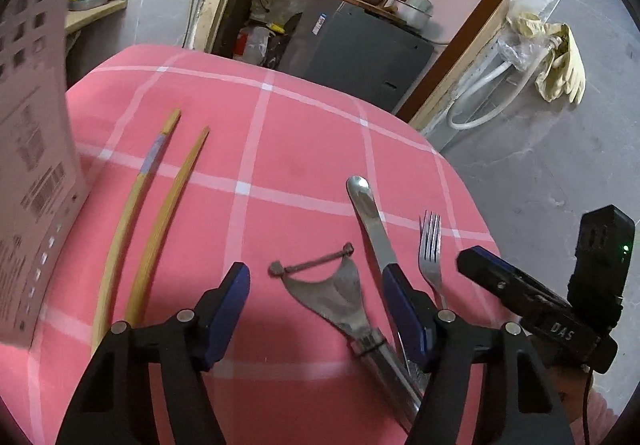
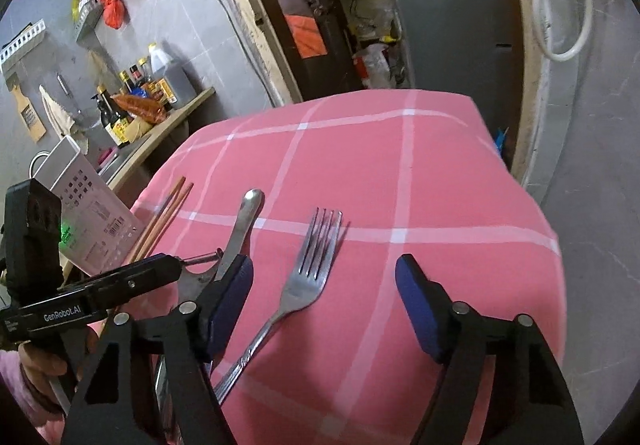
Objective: Organize utensils
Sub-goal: 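Grasp the steel fork with the right tool while the left grasps the steel knife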
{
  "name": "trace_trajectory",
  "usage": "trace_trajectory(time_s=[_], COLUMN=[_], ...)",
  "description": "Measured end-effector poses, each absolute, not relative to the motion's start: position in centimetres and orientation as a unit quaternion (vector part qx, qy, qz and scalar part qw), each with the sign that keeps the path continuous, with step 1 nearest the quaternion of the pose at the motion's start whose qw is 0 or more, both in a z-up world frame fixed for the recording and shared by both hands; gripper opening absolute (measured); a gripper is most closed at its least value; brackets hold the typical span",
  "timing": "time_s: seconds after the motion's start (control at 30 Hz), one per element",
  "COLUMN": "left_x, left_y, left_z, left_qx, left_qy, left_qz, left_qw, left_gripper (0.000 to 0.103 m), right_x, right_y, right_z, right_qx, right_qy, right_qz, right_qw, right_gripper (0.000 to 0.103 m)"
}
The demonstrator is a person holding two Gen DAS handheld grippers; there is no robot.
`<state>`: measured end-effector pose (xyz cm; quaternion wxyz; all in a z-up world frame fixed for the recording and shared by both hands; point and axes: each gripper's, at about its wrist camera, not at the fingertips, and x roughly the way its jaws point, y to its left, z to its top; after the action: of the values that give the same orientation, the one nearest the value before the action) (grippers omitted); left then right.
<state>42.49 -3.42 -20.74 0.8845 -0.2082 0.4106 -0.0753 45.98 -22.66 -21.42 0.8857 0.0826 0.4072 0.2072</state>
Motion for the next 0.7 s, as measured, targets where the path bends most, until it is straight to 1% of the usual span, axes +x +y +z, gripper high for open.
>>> trace_trajectory(time_s=[0.1, 0.17, 0.23, 0.4, 0.5, 0.57, 0.63, 0.7], left_x=[43.0, 43.3, 43.6, 43.6, 43.6, 43.6, 43.5, 43.5], left_y=[-3.6, -3.6, -3.5, -3.1, -2.6, -2.2, -2.0, -1.8], left_z=[-20.8, -20.7, -20.7, -20.9, -21.1, -21.2, -21.5, -21.7], left_qx=[-0.202, -0.201, -0.203, -0.22, -0.231, -0.238, -0.248, -0.255], left_qy=[0.415, 0.417, 0.417, 0.415, 0.414, 0.415, 0.416, 0.417], left_qz=[-0.08, -0.085, -0.09, -0.098, -0.093, -0.083, -0.08, -0.082], left_qw=[0.883, 0.882, 0.881, 0.877, 0.875, 0.874, 0.871, 0.869], left_gripper=[0.061, 0.059, 0.058, 0.05, 0.04, 0.027, 0.021, 0.018], right_x=[46.9, 47.4, 47.9, 48.6, 48.8, 48.9, 49.3, 49.6], right_y=[-22.4, -22.3, -22.4, -23.0, -22.9, -22.7, -22.6, -22.4], right_z=[-21.7, -22.0, -22.4, -23.3, -23.6, -23.7, -23.7, -23.8], right_qx=[0.086, 0.089, 0.098, 0.136, 0.141, 0.137, 0.132, 0.131], right_qy=[0.412, 0.414, 0.422, 0.431, 0.433, 0.435, 0.436, 0.436], right_qz=[0.216, 0.225, 0.236, 0.26, 0.268, 0.274, 0.278, 0.284], right_qw=[0.881, 0.877, 0.87, 0.853, 0.849, 0.847, 0.846, 0.843], right_gripper=[0.063, 0.056, 0.047, 0.036, 0.034, 0.034, 0.034, 0.034])
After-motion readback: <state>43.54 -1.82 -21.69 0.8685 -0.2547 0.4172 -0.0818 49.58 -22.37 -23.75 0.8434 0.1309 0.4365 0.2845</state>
